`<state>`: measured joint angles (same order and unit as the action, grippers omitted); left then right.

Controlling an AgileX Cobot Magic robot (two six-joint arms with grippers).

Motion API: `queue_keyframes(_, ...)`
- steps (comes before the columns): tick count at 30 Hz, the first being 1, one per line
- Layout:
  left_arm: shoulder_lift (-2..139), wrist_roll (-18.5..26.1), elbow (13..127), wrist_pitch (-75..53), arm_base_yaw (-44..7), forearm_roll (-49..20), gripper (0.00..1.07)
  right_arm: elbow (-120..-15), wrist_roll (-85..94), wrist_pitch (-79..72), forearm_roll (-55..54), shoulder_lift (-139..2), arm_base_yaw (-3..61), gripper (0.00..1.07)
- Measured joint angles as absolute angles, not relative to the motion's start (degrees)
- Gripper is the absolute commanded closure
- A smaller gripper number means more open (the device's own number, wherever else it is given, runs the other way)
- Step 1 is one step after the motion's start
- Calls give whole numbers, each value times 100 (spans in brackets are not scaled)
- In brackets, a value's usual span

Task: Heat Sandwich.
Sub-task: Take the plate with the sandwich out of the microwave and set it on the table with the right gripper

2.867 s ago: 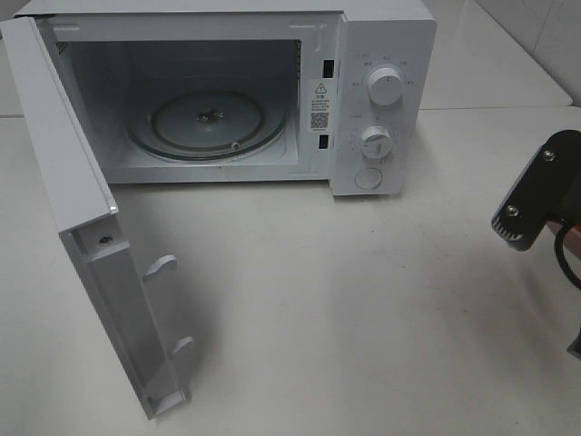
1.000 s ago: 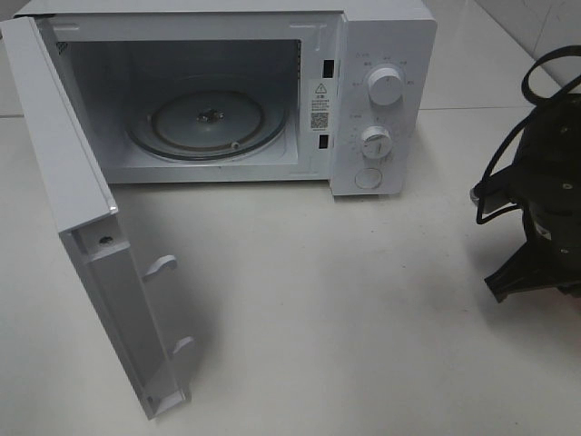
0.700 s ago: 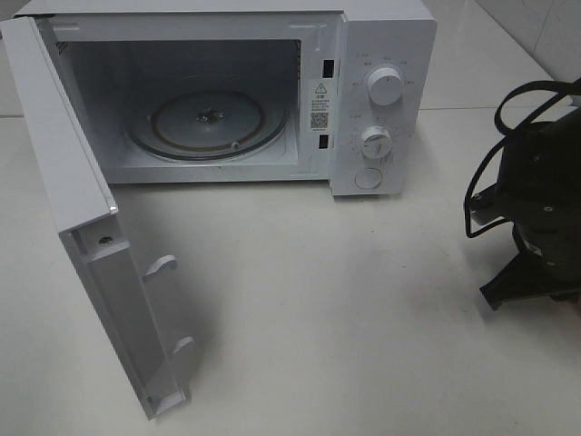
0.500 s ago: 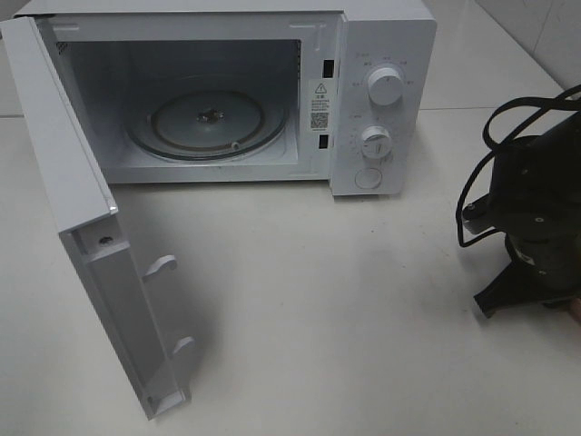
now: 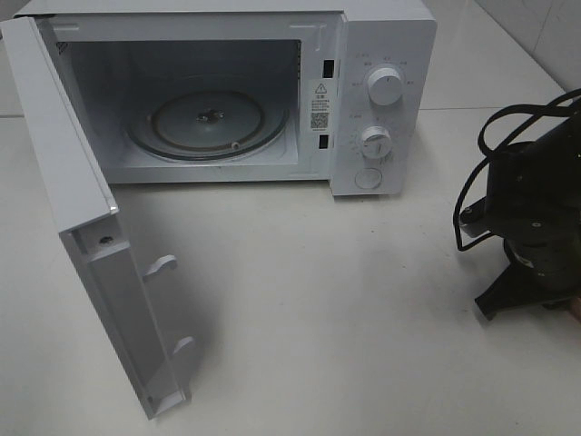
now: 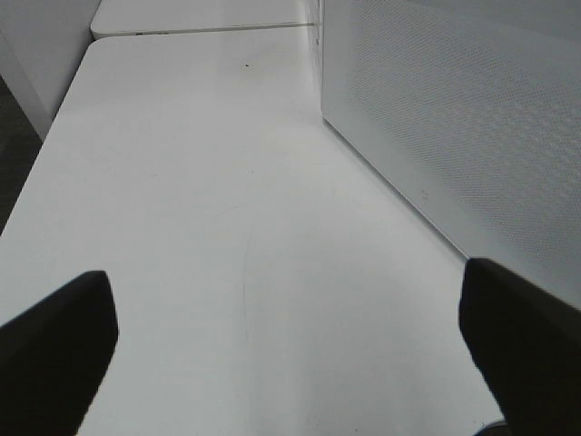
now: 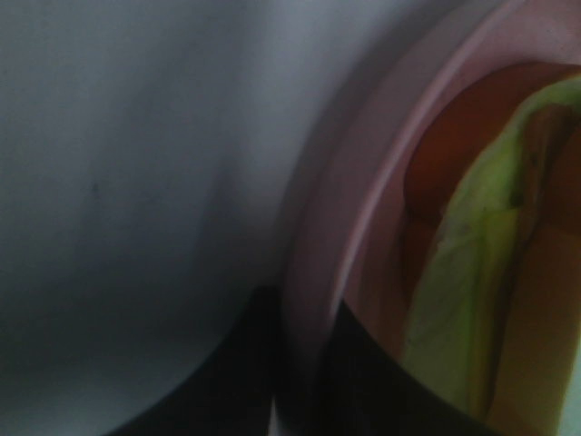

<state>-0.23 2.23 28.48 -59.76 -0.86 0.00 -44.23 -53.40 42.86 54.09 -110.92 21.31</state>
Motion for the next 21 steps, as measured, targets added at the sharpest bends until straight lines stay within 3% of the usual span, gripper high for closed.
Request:
queue_keyframes(7,-23,223,2848,-5976,-86,0,10,-4440,-5340,4297,5386,-11092,2131,81)
queue_keyframes(11,-23,223,2848,-5976,-86,0,10,-4486,-5254,4206,5151,-10909,2126,57)
queue_keyframes(12,-23,223,2848,-5976,-86,0,10,-4486,-5254,4206,5151,-10909,2126,57)
queue_keyframes(16,-23,223,2848,-5976,-86,0,10,-4486,-4893,4171,4807,-10577,2126,35)
queue_keyframes(21,-23,223,2848,-5976,-86,0,10,-4481,-4658,4171,4515,-10170,2126,29)
